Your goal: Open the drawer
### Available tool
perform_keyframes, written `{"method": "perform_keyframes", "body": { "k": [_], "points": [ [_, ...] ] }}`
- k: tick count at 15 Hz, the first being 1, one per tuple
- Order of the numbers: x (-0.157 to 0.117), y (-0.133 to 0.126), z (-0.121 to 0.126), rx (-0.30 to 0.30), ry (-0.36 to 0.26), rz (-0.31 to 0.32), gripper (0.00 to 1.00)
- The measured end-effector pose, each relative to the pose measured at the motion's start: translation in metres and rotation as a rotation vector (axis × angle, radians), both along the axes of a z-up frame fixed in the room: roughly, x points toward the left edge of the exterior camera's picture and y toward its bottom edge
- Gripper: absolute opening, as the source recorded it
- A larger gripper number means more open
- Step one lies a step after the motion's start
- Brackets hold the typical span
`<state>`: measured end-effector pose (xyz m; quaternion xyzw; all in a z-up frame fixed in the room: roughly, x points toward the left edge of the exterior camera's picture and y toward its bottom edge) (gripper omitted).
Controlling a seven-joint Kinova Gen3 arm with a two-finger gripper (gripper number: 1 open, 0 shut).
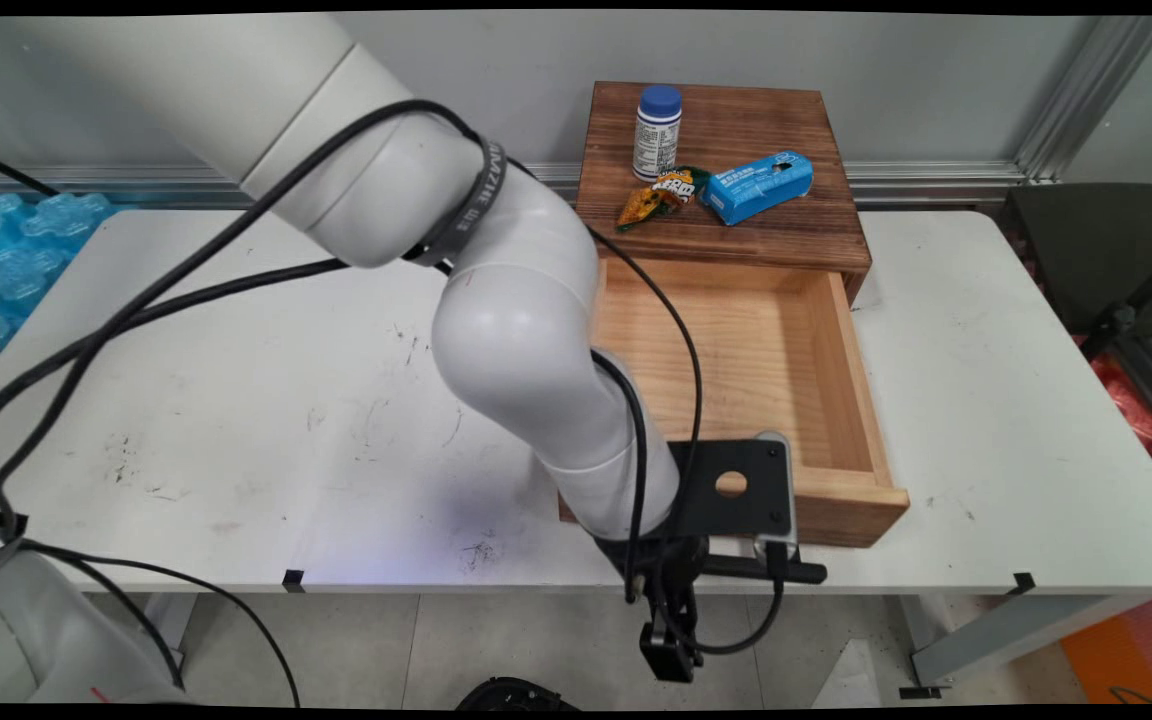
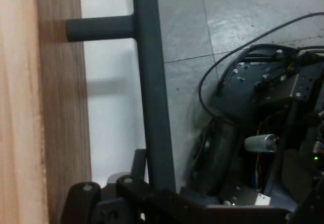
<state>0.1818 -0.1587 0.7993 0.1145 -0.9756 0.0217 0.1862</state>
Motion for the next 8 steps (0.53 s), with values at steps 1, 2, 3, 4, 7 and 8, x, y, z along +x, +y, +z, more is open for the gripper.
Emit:
{"method": "perform_keyframes", "body": {
  "k": [1,2,3,4,7,8],
  "points": [
    [0.0,0.002,0.0,0.003,0.001,-0.001,1.0],
    [-0.001,0.005,0.001,0.007,0.003,-0.003,1.0],
    [-0.002,0.007,0.001,0.011,0.004,-0.004,1.0],
    [-0.002,0.01,0.002,0.015,0.005,-0.004,1.0],
    [-0.003,0.016,0.003,0.026,0.01,-0.006,1.0],
    [-0.003,0.018,0.004,0.031,0.011,-0.007,1.0]
  ]
}}
